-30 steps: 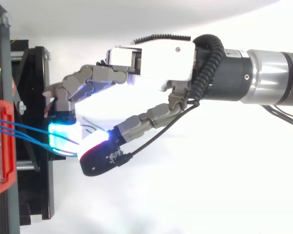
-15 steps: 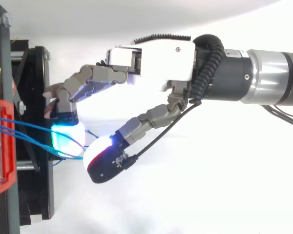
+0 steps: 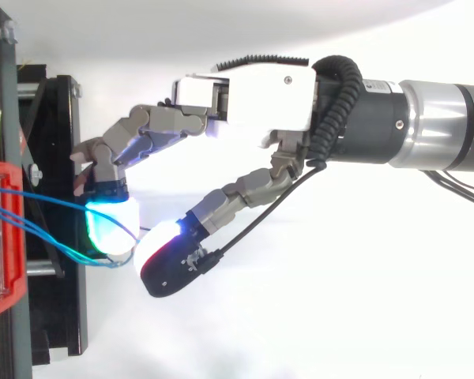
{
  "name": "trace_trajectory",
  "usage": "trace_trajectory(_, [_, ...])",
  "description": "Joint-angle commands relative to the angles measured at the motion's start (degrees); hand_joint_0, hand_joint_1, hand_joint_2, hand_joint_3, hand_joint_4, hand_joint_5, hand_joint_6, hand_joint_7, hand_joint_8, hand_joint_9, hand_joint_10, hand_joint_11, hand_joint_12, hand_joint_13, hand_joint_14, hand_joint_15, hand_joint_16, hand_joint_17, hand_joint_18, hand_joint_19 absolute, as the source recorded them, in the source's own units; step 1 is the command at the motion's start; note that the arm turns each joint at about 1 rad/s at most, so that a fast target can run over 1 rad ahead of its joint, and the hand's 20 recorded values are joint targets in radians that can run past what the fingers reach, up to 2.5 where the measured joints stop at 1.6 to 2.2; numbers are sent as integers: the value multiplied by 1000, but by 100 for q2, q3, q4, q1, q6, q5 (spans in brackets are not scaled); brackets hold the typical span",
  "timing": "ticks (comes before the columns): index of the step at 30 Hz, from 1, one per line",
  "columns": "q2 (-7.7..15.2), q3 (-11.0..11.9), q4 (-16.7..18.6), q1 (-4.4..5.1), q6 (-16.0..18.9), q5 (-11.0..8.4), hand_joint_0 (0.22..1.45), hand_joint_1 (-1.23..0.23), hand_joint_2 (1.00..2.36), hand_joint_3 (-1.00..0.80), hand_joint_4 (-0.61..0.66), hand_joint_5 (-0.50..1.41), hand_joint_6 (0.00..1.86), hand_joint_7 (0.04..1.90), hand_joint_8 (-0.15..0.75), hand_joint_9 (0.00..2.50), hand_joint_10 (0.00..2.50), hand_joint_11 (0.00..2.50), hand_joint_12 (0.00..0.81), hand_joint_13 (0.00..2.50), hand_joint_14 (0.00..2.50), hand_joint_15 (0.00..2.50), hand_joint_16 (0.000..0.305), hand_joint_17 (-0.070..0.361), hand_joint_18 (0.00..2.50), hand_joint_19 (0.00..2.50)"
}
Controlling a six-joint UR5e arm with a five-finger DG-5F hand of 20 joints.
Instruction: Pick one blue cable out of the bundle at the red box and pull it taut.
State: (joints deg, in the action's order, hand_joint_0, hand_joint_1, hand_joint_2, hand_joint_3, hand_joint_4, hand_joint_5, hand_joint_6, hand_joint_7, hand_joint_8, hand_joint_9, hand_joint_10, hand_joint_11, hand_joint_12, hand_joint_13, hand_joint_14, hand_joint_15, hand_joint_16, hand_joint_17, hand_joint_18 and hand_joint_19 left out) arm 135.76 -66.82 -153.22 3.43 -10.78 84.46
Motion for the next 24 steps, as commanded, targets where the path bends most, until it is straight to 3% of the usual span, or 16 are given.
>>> trace_trajectory(1, [3, 2, -7, 0, -3, 0, 556, -742, 1000, -500, 130, -147, 891, 963, 345, 587, 5, 319, 363, 339, 3, 101, 48, 108, 303, 61])
trace_trajectory(10, [3, -7, -7, 0, -3, 0, 525, -664, 1000, -500, 128, -136, 884, 958, 358, 630, 5, 307, 369, 364, 4, 114, 49, 111, 306, 77])
trace_trajectory(14, [-6, 2, 2, 0, -3, 0, 588, -716, 1009, -358, 109, -128, 888, 1047, 350, 642, 6, 323, 353, 372, 4, 115, 47, 105, 308, 83])
trace_trajectory(24, [3, 2, 2, 9, -3, 0, 613, -853, 1016, -96, 103, -106, 915, 1122, 378, 696, 6, 337, 378, 464, 5, 131, 51, 116, 414, 61])
